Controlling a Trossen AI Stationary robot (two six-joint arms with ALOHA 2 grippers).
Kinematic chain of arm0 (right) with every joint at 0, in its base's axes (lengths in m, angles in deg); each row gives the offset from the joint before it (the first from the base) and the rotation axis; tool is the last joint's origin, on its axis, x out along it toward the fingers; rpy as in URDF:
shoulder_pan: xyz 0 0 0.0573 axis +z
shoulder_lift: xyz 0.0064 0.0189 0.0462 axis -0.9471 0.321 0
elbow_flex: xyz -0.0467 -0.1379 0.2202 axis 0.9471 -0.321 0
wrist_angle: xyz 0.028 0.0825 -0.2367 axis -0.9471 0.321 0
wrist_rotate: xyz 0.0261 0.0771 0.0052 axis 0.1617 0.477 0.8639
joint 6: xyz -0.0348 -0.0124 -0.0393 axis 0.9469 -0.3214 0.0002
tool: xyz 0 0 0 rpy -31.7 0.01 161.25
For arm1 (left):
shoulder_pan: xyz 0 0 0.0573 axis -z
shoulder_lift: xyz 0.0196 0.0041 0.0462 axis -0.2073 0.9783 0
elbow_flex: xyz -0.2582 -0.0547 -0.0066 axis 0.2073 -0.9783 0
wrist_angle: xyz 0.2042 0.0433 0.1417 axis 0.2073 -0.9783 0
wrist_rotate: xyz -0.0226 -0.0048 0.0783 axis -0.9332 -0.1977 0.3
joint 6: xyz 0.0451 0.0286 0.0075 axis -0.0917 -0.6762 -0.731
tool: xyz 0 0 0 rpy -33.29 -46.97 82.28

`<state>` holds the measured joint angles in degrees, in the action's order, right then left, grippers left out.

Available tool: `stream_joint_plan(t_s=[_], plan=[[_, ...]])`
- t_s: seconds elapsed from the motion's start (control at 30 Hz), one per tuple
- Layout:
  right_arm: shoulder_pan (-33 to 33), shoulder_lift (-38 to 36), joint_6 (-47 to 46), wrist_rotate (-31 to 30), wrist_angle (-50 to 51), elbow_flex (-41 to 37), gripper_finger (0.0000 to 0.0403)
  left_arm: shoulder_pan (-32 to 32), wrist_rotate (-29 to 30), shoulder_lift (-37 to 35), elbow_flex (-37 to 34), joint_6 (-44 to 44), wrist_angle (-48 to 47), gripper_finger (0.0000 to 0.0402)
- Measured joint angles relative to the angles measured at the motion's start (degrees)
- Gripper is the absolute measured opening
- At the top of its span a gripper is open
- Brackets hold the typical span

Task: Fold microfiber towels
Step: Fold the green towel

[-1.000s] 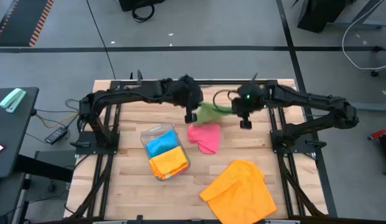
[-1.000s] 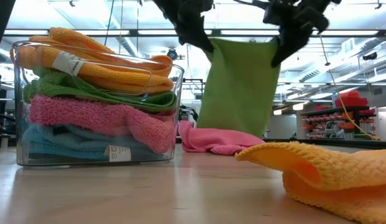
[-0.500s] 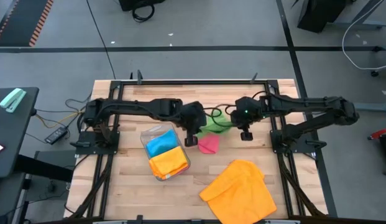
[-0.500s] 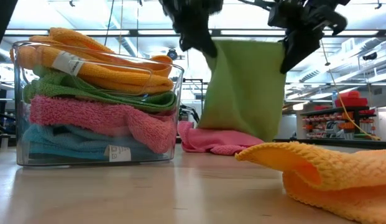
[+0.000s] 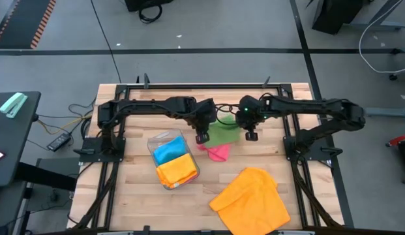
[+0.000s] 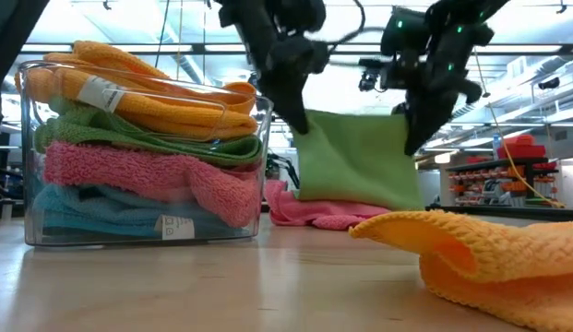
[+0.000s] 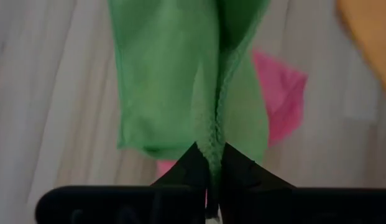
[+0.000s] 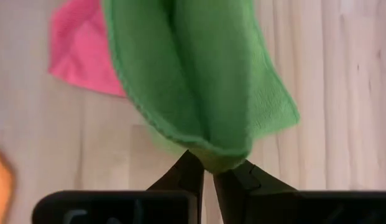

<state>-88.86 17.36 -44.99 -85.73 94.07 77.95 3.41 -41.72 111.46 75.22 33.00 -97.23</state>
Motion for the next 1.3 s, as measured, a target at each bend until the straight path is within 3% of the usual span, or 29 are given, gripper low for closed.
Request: stream_joint_plan(t_s=[0.2,0.4,0.87,1.3], plan=[[-3.19,2.3,2.14,0.09,-5.2,-2.43,0.0038,-1.05,-0.04,2.5,-0.01,-0.02,-0.47,0.0015],[-5.54,4.78,4.51,0.87,-8.25,-2.56,0.0038,-2.1,-0.02,4.54,0.01,-0.87,-1.14,0.003],[-8.44,12.94,2.84,2.82,-10.56,-2.56,0.0043,-4.04,0.79,9.03,-0.01,-0.81,0.64,0.002],[-12.1,9.41,-0.3,4.03,-7.52,-2.34,0.0151,-4.15,2.57,7.54,0.01,-0.6,-2.12,0.0159]])
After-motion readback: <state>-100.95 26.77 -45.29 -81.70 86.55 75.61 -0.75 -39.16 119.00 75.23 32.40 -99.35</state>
